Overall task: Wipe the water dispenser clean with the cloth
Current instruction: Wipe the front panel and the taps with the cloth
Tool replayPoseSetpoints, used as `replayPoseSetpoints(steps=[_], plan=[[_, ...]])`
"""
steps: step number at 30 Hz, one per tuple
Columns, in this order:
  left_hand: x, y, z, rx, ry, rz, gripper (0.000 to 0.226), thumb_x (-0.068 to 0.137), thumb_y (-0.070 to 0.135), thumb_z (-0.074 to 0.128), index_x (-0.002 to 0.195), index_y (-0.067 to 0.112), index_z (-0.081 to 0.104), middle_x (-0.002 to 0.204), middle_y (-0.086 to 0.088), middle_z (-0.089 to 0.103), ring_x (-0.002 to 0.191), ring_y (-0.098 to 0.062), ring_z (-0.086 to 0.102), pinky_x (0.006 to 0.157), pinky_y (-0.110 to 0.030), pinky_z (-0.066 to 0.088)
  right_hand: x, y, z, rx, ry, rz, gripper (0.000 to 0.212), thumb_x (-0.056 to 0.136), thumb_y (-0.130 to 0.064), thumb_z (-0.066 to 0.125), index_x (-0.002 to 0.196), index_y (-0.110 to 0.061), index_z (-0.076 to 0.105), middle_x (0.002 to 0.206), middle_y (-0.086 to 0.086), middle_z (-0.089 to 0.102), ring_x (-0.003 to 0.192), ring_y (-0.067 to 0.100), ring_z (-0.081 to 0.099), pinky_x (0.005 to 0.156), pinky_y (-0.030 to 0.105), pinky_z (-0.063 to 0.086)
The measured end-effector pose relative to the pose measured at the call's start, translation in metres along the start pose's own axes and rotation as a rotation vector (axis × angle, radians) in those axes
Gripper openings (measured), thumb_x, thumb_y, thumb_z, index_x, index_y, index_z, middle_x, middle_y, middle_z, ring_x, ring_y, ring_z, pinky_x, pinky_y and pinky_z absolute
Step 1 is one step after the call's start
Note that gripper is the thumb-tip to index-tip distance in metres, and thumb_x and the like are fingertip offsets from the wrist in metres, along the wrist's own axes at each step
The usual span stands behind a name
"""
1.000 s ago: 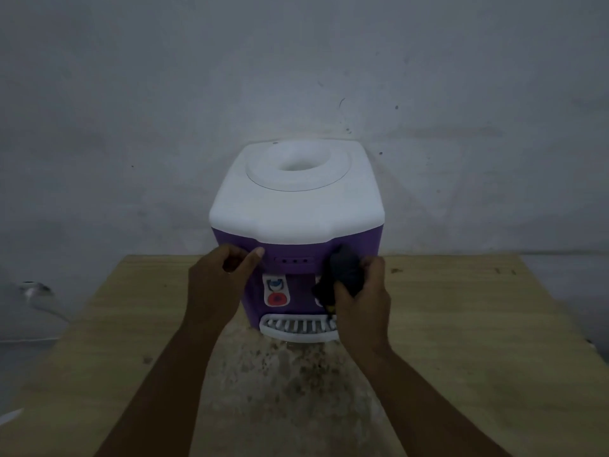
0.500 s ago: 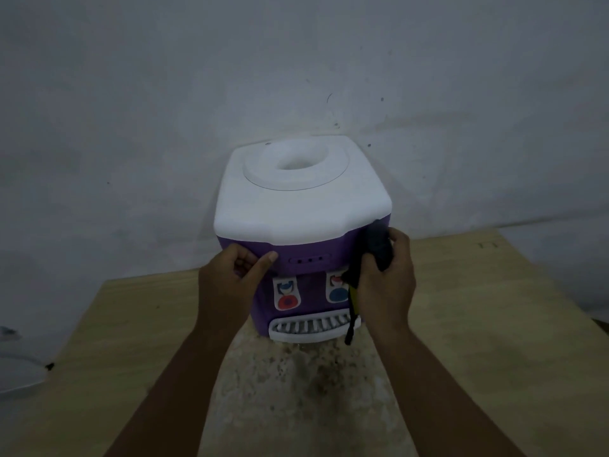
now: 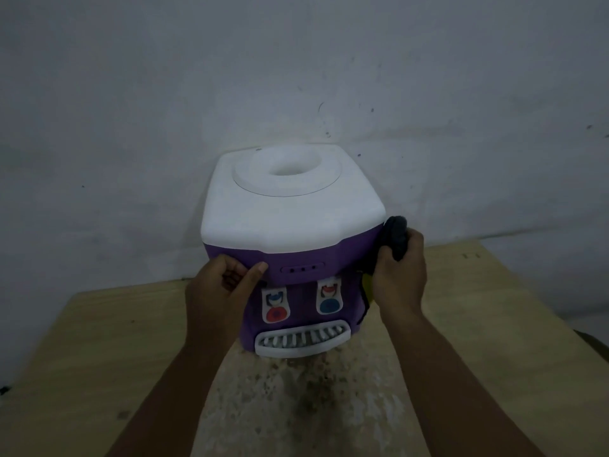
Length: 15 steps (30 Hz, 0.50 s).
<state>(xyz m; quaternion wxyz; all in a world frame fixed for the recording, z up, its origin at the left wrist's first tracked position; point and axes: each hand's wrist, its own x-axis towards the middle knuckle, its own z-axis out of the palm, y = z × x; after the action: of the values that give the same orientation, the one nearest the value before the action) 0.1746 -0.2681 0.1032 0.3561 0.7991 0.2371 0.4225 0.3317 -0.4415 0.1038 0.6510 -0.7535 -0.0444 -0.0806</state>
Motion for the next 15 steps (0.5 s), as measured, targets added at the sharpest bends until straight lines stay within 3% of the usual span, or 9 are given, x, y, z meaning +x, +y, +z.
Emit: replayPoseSetpoints(steps=[4,9,13,15], plan=[[-0.001,-0.003,0.002,-0.013,0.030,0.023,0.034,0.078,0.045,0.068,0.068,0.014,0.057,0.063,0.003,0.060,0.064,-0.013,0.059,0.051,-0.016,0.043,-0.017,-0.001,-0.003,0.004,-0.034,-0.127,0.035,0.089,-0.006,0.049,0.116,-0.029,0.049,0.107,0.004,0.056,0.090,0.013,0.056,0.068,0.024,0.044],[-0.003,-0.009,0.007,-0.019,0.068,0.064,0.036,0.078,0.047,0.066,0.067,0.014,0.055,0.062,0.000,0.058,0.061,-0.014,0.056,0.050,-0.017,0.040,-0.027,-0.007,-0.003,-0.030,-0.081,-0.345,0.035,0.087,-0.006,0.056,0.115,-0.026,0.051,0.101,0.000,0.050,0.087,-0.007,0.048,0.067,0.003,0.037],[-0.002,-0.016,0.012,-0.015,0.110,0.111,0.037,0.077,0.047,0.066,0.066,0.014,0.055,0.061,0.001,0.057,0.060,-0.015,0.055,0.051,-0.012,0.038,-0.014,-0.007,-0.004,-0.049,-0.074,-0.409,0.033,0.089,-0.011,0.054,0.114,-0.030,0.048,0.100,-0.001,0.048,0.082,-0.007,0.048,0.062,0.005,0.036],[-0.002,-0.019,0.016,-0.036,0.124,0.113,0.037,0.078,0.047,0.067,0.067,0.013,0.055,0.061,0.001,0.057,0.059,-0.015,0.054,0.052,-0.012,0.039,-0.010,-0.006,-0.004,-0.003,-0.089,-0.411,0.033,0.090,-0.012,0.051,0.114,-0.034,0.046,0.101,0.000,0.052,0.082,0.001,0.052,0.065,0.016,0.041]])
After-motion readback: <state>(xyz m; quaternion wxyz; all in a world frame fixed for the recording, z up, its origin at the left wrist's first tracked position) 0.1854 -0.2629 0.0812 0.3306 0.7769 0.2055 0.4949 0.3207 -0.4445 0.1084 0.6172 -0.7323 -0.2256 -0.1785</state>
